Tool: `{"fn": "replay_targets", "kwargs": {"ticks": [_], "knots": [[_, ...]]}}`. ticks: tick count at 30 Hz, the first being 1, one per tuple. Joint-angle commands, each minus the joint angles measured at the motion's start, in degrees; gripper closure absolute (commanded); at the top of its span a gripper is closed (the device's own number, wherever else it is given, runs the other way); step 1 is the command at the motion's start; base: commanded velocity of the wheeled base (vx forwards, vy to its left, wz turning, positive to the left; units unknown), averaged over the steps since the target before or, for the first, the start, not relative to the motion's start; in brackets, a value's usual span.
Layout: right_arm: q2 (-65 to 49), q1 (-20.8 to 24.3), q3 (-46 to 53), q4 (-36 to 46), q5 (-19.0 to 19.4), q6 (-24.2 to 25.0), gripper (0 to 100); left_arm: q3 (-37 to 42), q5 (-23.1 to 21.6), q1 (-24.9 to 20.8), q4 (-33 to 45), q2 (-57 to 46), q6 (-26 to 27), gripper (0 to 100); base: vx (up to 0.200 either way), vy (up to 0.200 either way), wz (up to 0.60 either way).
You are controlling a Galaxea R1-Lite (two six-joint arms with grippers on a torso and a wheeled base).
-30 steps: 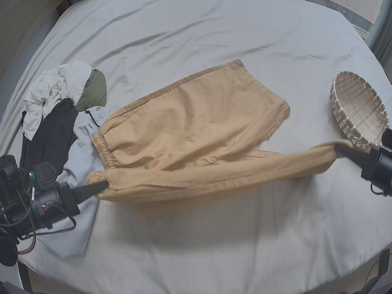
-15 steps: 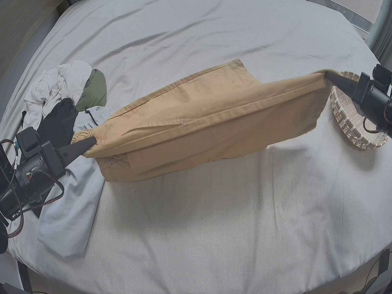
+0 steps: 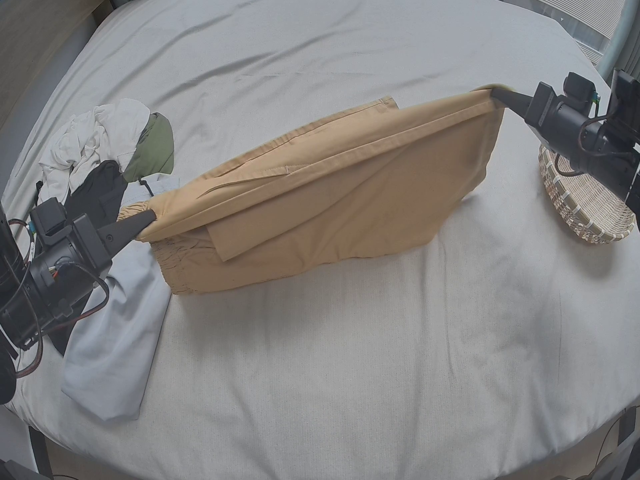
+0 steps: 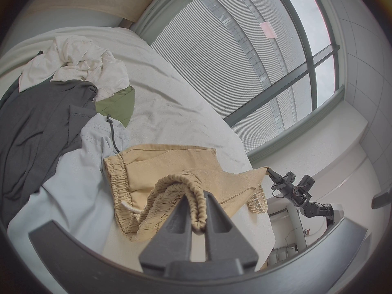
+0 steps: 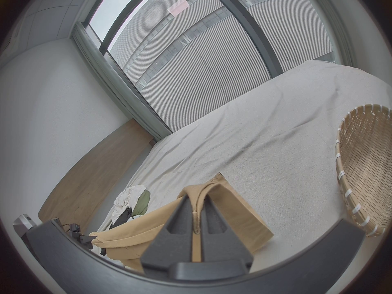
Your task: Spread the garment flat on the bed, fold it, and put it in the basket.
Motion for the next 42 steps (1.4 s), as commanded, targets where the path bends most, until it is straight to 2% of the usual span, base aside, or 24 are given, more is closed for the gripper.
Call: {"fn": "replay_targets", "kwargs": {"ticks": [1, 11, 21, 28, 29, 35, 42], "knots": [[4.4, -0.3, -2.0, -0.2, 0.0, 0.0, 100, -1.8, 0.1, 0.8, -0.1, 3.3, 0.0, 100, 0.0, 0.0, 0.0], [11.6, 0.2, -9.1, -2.0, 0.5, -0.2, 100, -2.1, 0.1, 1.3, 0.0, 5.4, -0.1, 100, 0.0, 0.0, 0.0], [20.4, 1.2, -19.2, -3.9, 0.1, 0.1, 100, -2.1, 1.9, 1.4, -0.1, 6.9, -2.6, 100, 0.0, 0.0, 0.0], [23.2, 1.4, -21.3, -5.8, 0.4, 0.2, 100, -2.0, 1.7, 3.4, 0.1, 7.7, -2.9, 100, 0.0, 0.0, 0.0], [23.2, 1.4, -21.3, -5.8, 0.4, 0.2, 0, -2.0, 1.7, 3.4, 0.1, 7.7, -2.9, 0, 0.0, 0.0, 0.0], [26.0, 2.2, -22.9, -9.1, -0.2, -0.1, 0, -2.1, 1.5, 5.6, 0.2, 8.7, -5.4, 0, 0.0, 0.0, 0.0], [16.8, 2.4, -9.6, -7.8, -2.1, -0.2, 0, -2.4, 3.2, 8.0, 0.0, 10.9, -5.0, 0, 0.0, 0.0, 0.0]]}}
